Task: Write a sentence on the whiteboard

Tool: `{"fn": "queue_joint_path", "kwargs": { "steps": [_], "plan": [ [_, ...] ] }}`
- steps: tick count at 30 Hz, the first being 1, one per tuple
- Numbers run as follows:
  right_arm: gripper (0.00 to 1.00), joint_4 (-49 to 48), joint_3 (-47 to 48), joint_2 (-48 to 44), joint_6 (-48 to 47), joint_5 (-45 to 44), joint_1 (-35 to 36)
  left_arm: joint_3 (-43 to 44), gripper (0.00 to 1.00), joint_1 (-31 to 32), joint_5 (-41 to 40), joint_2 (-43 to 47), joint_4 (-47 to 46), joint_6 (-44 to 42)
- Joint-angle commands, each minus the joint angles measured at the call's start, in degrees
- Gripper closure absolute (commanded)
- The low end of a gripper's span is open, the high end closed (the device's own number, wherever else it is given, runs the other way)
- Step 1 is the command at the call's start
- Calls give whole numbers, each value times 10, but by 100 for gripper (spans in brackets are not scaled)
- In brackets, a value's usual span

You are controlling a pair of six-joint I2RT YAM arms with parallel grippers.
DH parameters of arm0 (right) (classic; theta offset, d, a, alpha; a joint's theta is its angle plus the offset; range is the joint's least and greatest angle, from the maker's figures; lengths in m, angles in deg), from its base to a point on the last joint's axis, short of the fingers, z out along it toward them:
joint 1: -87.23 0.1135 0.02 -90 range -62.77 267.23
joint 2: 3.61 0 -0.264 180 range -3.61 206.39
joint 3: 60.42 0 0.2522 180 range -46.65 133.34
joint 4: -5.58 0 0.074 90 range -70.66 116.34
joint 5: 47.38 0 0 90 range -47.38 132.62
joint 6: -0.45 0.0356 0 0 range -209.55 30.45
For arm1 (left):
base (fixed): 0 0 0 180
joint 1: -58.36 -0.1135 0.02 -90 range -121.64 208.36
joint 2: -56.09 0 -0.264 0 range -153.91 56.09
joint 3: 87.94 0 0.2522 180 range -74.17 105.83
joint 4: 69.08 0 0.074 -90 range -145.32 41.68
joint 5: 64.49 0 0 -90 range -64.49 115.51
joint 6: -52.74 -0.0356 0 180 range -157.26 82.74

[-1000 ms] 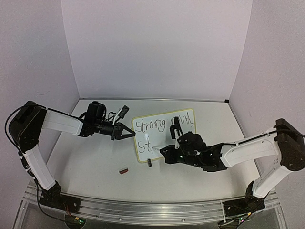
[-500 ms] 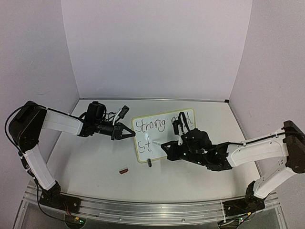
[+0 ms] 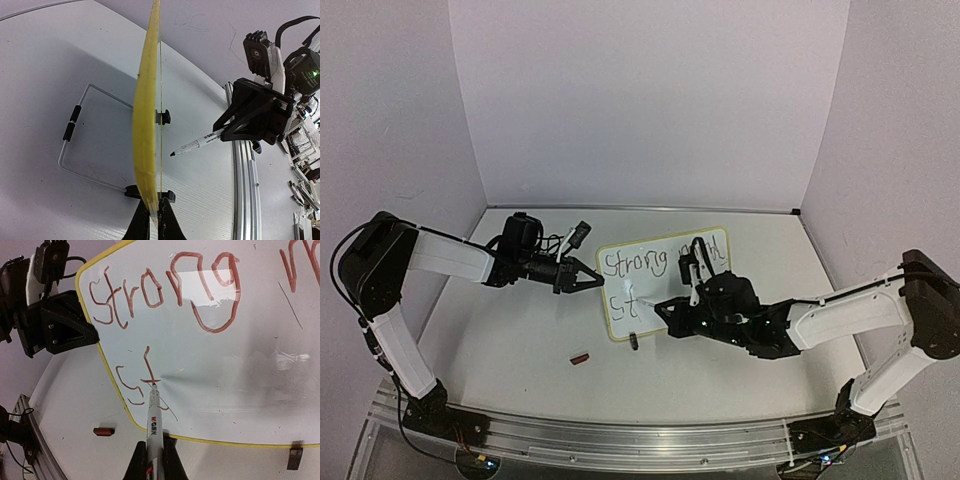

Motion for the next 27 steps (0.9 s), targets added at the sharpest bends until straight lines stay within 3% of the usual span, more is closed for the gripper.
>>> {"fn": "queue_joint_path", "kwargs": {
  "steps": [1, 27],
  "plan": [
    [100, -20, 17, 8, -3, -6, -5, -11, 100, 4, -18, 10, 23, -25],
    [100, 10, 19, 24, 14, -30, -13, -11, 100, 4, -17, 8, 23, -25]
  ]
}}
